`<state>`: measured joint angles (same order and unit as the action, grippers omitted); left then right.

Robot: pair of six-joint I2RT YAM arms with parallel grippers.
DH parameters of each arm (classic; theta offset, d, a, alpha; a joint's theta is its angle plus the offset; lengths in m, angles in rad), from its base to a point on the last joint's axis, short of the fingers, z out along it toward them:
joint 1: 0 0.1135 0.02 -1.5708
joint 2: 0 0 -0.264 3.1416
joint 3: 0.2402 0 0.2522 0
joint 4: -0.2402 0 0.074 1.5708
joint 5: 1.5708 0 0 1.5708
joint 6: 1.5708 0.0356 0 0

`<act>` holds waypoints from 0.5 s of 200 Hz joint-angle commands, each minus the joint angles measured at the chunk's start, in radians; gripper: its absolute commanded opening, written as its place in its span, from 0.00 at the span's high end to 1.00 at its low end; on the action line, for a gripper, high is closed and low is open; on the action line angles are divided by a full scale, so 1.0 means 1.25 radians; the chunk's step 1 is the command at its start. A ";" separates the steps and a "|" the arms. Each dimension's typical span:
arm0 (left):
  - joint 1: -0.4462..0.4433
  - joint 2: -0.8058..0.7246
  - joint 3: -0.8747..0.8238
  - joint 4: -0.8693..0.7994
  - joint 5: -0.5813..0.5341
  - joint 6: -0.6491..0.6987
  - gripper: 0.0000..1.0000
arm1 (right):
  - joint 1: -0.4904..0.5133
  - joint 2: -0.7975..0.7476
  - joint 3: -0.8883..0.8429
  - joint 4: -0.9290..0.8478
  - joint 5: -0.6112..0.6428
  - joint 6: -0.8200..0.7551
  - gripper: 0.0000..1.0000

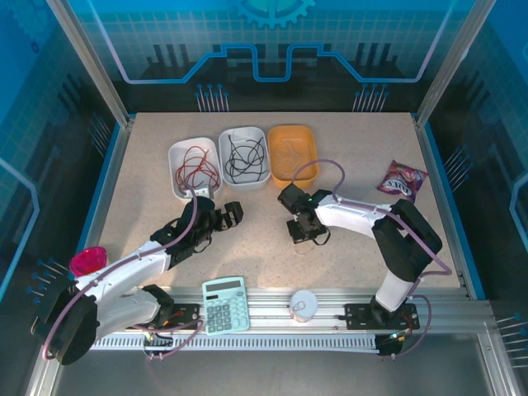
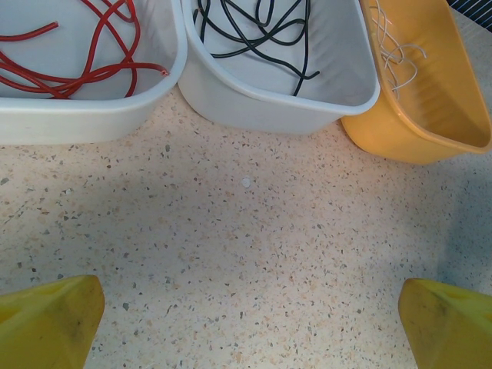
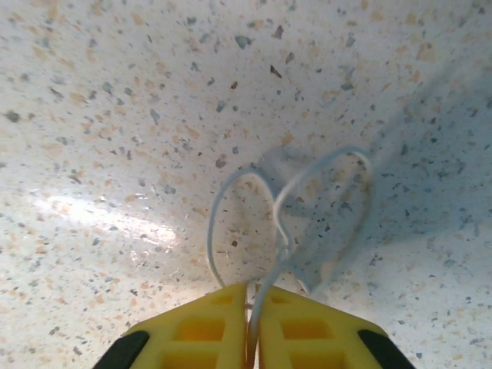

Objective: Untangle the cables

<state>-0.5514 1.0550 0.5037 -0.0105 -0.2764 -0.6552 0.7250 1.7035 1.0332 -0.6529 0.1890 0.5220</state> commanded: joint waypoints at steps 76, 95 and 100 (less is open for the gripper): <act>0.006 -0.002 0.024 0.013 -0.008 0.003 0.01 | -0.011 -0.132 -0.004 -0.022 0.011 -0.007 0.91; 0.005 -0.003 0.023 0.013 -0.007 0.004 0.01 | -0.012 -0.152 0.005 -0.026 0.016 -0.020 0.91; 0.005 -0.003 0.023 0.013 -0.008 0.004 0.01 | -0.011 -0.156 0.009 -0.027 0.018 -0.024 0.91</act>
<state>-0.5514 1.0550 0.5037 -0.0109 -0.2764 -0.6552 0.7250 1.5532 1.0332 -0.6582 0.1967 0.5175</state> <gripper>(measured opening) 0.991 0.092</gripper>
